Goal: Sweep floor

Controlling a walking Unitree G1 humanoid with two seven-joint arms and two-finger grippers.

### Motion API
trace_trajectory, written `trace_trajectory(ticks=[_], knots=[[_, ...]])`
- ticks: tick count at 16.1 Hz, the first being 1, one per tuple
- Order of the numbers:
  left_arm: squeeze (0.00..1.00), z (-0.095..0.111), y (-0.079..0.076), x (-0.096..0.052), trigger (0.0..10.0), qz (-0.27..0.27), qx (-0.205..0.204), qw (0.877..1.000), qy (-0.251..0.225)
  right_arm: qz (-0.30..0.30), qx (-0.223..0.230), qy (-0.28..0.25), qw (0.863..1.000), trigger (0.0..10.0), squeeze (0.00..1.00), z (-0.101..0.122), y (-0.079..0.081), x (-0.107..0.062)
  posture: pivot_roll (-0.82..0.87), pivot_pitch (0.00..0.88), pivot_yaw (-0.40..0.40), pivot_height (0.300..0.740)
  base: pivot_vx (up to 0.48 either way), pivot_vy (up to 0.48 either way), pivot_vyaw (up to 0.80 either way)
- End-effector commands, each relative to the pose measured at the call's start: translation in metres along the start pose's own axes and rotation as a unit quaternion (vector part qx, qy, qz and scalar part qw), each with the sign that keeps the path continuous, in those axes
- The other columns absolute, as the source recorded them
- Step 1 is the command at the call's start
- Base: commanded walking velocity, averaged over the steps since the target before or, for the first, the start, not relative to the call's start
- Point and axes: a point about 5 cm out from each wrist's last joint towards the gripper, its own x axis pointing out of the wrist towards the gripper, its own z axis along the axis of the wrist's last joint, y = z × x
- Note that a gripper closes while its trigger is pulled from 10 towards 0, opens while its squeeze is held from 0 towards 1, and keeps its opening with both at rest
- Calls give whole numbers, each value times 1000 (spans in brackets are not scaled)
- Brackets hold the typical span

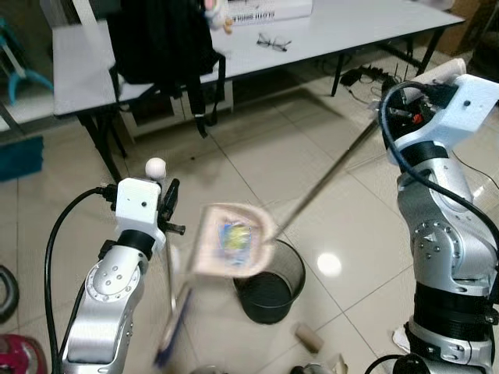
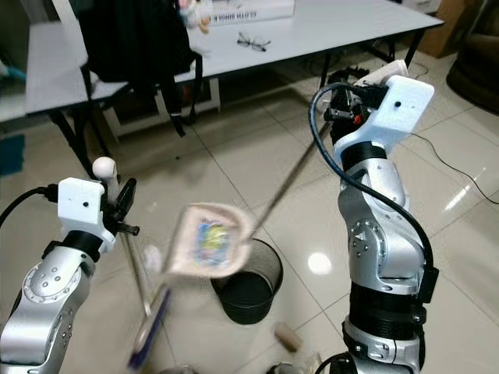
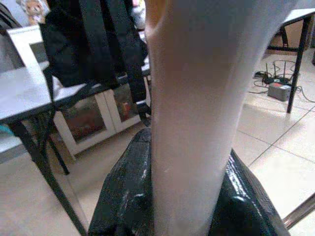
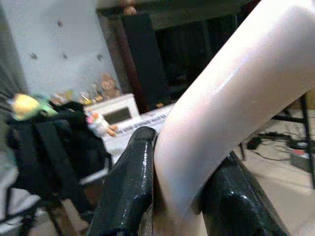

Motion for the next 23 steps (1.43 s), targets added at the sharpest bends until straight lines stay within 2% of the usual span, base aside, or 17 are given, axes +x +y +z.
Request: trace_trajectory(ticks=[1,4,7,10,15,18,19,20,22,23], knots=[[0,4,3,-1,10000,3,5,1000,-10,-4,-3,-37,999,10000,0,14,-5,1,-2,41,47,740,0,0,0],[0,1,3,-2,10000,-1,4,1000,-6,-11,-29,-53,998,10000,0,21,-15,-1,-6,36,51,740,0,0,0],[0,0,2,-2,10000,-4,5,1000,-4,7,-61,-70,996,10000,0,27,-15,-2,-10,32,51,740,0,0,0],[0,-1,0,-2,10000,-8,5,1000,-2,66,-120,-75,988,10000,0,27,-3,-6,-8,25,45,740,0,0,0],[0,-2,-2,-2,10000,-11,4,1000,-1,108,-162,-86,977,10000,0,28,8,-8,-9,24,44,740,0,0,0],[0,-2,-3,-2,10000,-15,5,1000,1,181,-203,-89,958,10000,0,23,29,-15,-11,33,43,740,0,0,0],[0,-3,-3,-2,10000,-17,5,1000,2,225,-227,-90,943,10000,0,17,44,-21,-10,36,43,740,0,0,0],[0,-3,-4,-2,10000,-17,6,1000,2,239,-234,-91,938,10000,0,16,48,-23,-10,37,42,740,0,0,0],[0,-3,-5,-3,10000,-19,6,1000,4,287,-255,-92,919,10000,0,12,61,-29,-11,42,42,740,0,0,0],[0,-3,-6,-3,10000,-21,6,1000,4,321,-280,-92,900,10000,0,9,68,-33,-12,42,41,740,0,0,0]])
